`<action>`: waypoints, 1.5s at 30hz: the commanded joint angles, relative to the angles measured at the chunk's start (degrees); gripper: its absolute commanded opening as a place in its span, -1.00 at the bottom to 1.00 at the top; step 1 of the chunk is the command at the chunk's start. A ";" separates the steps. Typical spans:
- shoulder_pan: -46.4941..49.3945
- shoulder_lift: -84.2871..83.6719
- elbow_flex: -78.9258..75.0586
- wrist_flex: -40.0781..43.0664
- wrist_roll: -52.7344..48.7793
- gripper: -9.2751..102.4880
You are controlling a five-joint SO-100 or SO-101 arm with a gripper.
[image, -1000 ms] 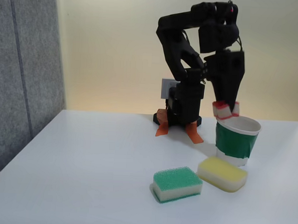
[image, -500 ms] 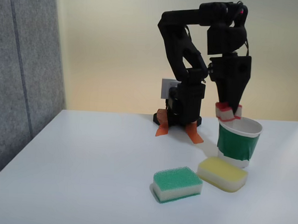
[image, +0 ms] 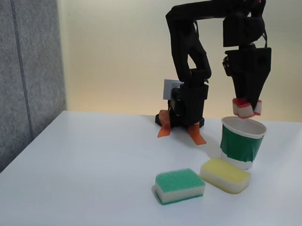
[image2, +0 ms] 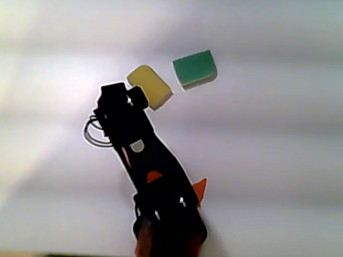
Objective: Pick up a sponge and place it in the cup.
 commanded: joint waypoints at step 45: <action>3.08 2.99 -3.16 2.64 2.72 -0.70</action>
